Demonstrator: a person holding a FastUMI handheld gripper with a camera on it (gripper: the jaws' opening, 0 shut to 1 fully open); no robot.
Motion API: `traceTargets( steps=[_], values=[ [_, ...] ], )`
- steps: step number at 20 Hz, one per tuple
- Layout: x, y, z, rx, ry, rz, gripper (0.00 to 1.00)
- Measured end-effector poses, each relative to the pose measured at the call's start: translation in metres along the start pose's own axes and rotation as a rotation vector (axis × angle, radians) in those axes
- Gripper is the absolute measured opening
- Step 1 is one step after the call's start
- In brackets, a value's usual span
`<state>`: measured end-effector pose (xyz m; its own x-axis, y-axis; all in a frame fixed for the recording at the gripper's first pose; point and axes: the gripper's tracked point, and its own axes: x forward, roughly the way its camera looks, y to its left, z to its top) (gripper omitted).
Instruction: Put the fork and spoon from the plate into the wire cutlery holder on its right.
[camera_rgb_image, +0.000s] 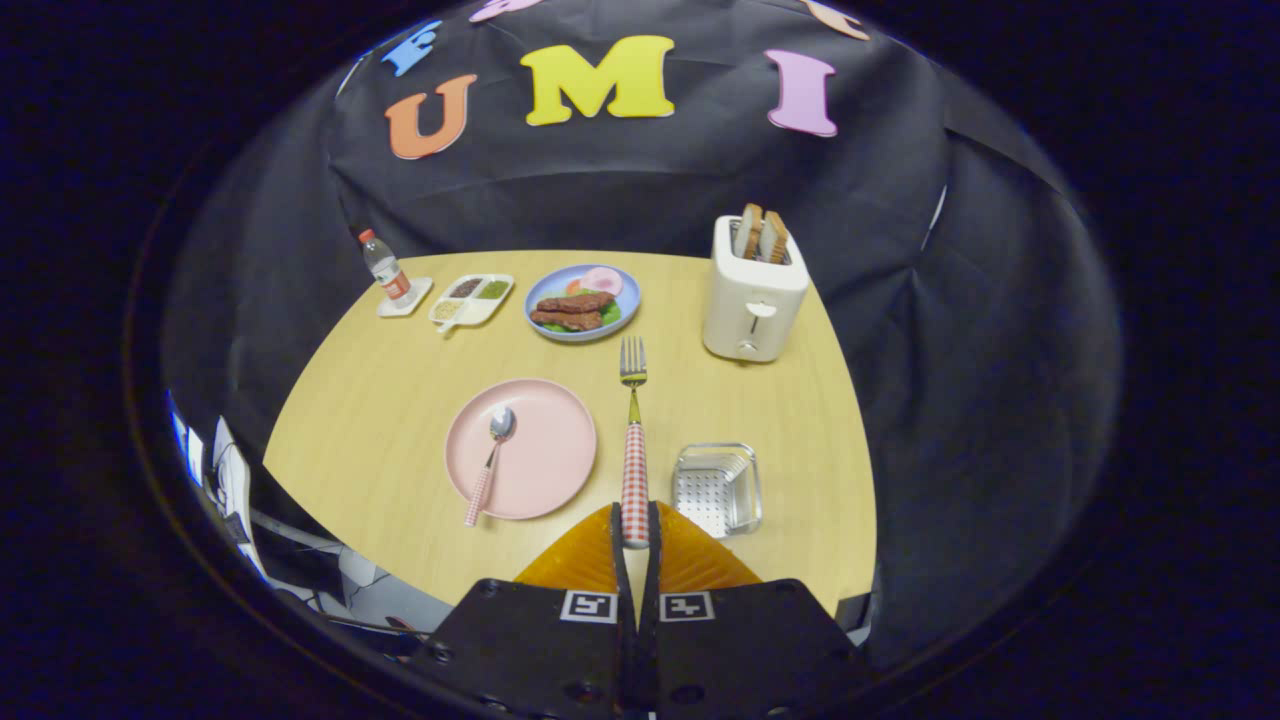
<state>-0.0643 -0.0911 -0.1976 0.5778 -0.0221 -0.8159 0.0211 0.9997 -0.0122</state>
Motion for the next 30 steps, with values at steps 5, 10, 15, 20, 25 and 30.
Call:
traceTargets(
  steps=[5,10,15,20,25,30],
  values=[
    [-0.027,-0.043,-0.028,0.052,0.160,-0.025,0.01],
    [-0.017,-0.047,-0.052,0.103,0.364,0.022,0.01],
    [0.008,-0.052,-0.049,0.122,0.495,0.039,0.01],
    [0.024,-0.059,-0.045,0.148,0.578,0.033,0.01],
    [0.042,-0.065,-0.044,0.179,0.651,0.010,0.01],
    [0.053,-0.065,-0.039,0.183,0.647,0.013,0.05]
  ],
)
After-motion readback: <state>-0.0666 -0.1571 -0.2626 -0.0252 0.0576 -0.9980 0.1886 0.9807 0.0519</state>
